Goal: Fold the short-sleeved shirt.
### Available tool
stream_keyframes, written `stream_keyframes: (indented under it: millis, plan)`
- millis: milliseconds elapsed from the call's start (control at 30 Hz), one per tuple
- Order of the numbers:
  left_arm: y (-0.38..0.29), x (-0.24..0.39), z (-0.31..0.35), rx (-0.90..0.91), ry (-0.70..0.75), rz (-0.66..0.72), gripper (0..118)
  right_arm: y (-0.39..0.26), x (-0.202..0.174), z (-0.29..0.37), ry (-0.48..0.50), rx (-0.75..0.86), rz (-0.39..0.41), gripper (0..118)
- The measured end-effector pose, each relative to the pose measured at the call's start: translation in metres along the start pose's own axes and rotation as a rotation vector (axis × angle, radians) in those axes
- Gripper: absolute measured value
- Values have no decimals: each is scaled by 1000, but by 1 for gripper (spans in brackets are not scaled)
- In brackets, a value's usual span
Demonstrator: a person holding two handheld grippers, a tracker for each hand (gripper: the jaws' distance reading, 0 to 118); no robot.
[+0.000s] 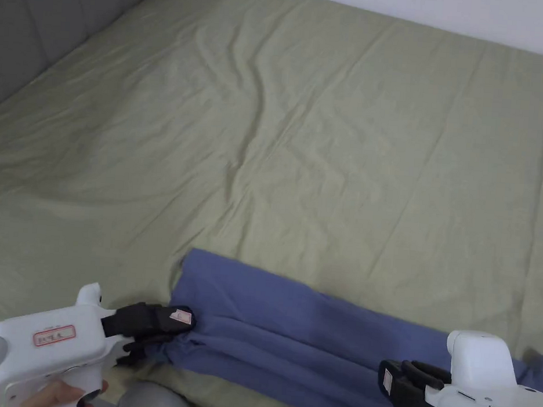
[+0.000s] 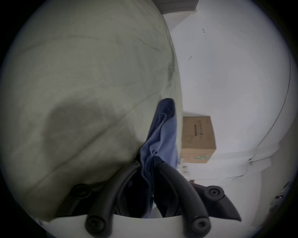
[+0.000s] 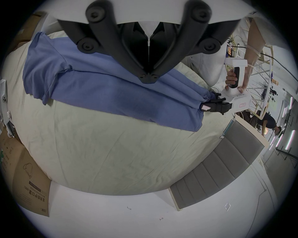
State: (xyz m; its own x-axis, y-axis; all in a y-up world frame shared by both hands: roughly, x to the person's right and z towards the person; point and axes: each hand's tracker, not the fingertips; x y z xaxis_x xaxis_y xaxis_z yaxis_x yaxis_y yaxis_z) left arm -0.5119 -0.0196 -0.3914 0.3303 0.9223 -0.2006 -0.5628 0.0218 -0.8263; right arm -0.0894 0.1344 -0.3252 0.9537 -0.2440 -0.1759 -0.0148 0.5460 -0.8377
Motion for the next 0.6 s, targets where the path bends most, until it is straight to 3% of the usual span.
stream_keyframes:
  millis: [33,67,200,333,433,600]
  plan:
    - [1,1,5,4,-55,44,14,0,1,1,-1,5,-3,2]
    - [6,-1,7,12,-22,51,14,0,2,4,-5,10,-6,2]
    - [7,27,15,20,148,-90,14,-1,16,15,-18,42,-43,2]
    - [-12,104,14,56,250,-361,14,-6,36,29,-35,78,-101,2]
    - [-43,176,-5,34,305,-639,14,-14,54,41,-59,97,-142,2]
    - [-101,247,-74,-117,187,-875,14,-37,91,65,-119,161,-295,2]
